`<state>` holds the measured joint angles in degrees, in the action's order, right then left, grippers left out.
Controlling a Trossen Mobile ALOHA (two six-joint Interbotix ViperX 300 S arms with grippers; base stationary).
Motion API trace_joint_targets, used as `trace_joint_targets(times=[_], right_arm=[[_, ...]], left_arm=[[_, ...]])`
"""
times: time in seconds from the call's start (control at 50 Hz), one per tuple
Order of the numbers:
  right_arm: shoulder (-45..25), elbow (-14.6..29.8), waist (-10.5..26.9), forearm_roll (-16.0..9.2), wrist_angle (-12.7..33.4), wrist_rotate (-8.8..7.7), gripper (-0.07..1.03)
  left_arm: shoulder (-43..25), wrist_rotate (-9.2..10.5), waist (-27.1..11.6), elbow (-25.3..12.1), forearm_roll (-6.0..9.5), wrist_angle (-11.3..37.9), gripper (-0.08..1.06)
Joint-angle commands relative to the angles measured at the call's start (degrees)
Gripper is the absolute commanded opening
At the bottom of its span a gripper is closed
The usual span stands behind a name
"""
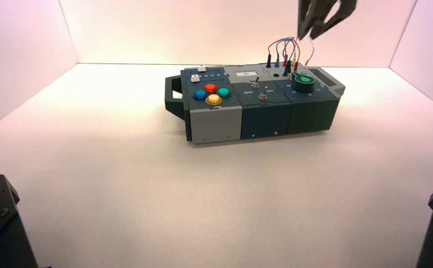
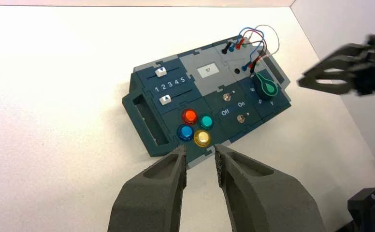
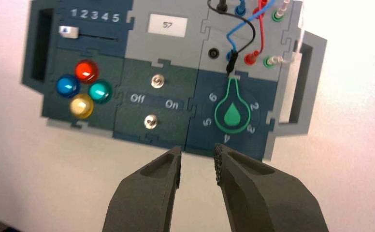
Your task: Insert the black wire.
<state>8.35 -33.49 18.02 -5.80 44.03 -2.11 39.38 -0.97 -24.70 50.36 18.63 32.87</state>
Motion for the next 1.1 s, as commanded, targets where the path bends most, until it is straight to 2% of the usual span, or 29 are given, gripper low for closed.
trace_joint_targets(times=[0.02, 0.14, 0.34, 0.48, 0.7, 0.86, 1.1], right_arm=[[-3.52, 4.31, -0.79, 0.62, -0.53, 0.0, 0.38], [-6.33, 6.42, -1.32, 1.05, -0.62, 0.0, 0.38], [-11.43, 10.28, -1.58, 3.34, -0.18, 0.0, 0.38], [-14.33, 12.48, -1.76, 3.6, -0.09, 0.0, 0.38], [-16.44, 14.06, -2.64, 3.6, -0.09, 0.18, 0.39], [-17.31, 14.85, -3.87, 3.69, 0.09, -0.26, 0.39], [-18.72, 15.47, -3.69, 3.78, 0.88, -0.79, 0.39]], left_arm=[[0.53, 0.18, 0.35, -2.2, 0.18, -0.26, 0.34], [0.53, 1.05, 0.35, -2.37, 0.26, -0.26, 0.34], [-0.44, 1.49, 0.35, -2.81, 0.35, -0.35, 0.34], [-1.58, 1.49, 0.44, -3.34, 0.35, -0.53, 0.34], [-2.37, 1.49, 0.53, -4.31, 0.35, -0.79, 0.34], [-2.99, 1.49, 0.88, -4.92, 0.35, -0.97, 0.34], [-4.22, 1.32, 1.23, -5.36, 0.35, -1.14, 0.34]])
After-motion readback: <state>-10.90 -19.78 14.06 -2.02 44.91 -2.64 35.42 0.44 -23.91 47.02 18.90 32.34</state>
